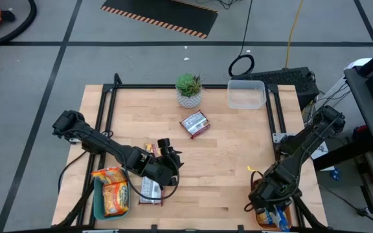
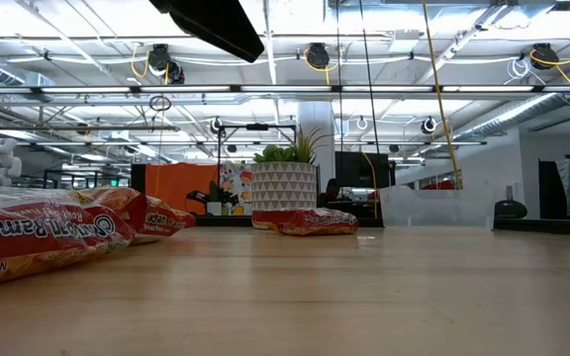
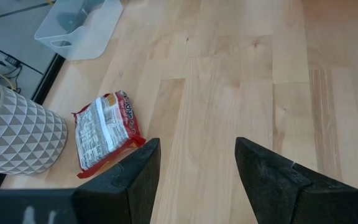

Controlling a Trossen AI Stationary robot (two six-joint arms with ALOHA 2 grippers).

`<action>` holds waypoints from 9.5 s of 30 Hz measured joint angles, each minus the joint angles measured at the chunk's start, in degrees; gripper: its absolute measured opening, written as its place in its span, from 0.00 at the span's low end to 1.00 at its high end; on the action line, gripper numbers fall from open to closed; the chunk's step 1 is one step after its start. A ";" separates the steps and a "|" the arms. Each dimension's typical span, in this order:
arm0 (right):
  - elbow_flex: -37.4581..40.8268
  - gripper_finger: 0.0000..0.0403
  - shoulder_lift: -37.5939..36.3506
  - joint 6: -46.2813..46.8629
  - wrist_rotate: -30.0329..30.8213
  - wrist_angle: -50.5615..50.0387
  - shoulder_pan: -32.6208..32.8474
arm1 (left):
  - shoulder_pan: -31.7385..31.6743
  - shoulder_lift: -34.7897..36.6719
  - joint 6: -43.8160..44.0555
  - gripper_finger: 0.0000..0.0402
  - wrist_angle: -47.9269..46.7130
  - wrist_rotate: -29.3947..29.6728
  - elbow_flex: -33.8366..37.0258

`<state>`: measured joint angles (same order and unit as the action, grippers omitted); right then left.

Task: Sort Maruchan noodles
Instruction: Put the blue noodle pack into the orange bin, then put the top red noodle pack into the transparent bin

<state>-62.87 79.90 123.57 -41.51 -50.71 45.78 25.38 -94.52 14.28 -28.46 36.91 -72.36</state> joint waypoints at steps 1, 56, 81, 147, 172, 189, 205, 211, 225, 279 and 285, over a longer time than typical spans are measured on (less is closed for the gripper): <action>0.00 0.31 0.00 -1.28 0.73 0.02 0.01 | 0.00 0.00 0.00 0.53 0.01 0.00 0.00; 0.04 0.72 0.02 -45.81 23.51 2.70 -7.62 | -0.01 0.00 0.64 0.53 0.45 -0.85 0.00; 15.50 0.69 0.07 -75.22 17.25 30.53 -9.48 | 0.01 0.00 0.76 0.53 0.42 -0.87 0.00; 6.11 0.00 -5.87 -25.49 -0.38 17.97 -5.22 | -0.38 0.00 0.94 0.53 0.45 -1.09 0.00; 9.35 0.00 -7.15 -8.42 -0.48 11.45 -2.70 | -0.23 0.00 1.07 0.53 0.45 -1.07 0.00; 9.38 0.00 -7.15 -70.95 70.48 24.47 -7.32 | -0.23 0.00 0.23 0.53 -0.03 -1.03 0.00; 9.44 0.00 -2.24 -96.24 67.09 32.98 -33.66 | -3.75 0.00 -3.25 0.53 -8.81 -0.94 0.00; 12.00 0.03 3.51 -107.93 71.36 48.41 -36.57 | -5.59 0.00 -1.22 0.53 -11.02 -0.96 0.00; 19.61 0.37 20.16 -119.99 65.19 75.12 -38.62 | -5.02 0.00 2.80 0.53 -13.06 -2.57 0.88; 17.73 0.00 32.04 -150.31 76.55 89.43 -41.87 | -13.84 0.00 -1.90 0.53 -14.86 -2.50 1.03; 17.91 0.00 27.56 -150.20 76.49 85.71 -41.48 | -14.32 0.00 -5.85 0.53 -11.71 -2.51 1.05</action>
<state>-44.96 107.46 -26.63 34.98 34.99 4.30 11.06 -94.52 8.43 -40.16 34.39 -71.31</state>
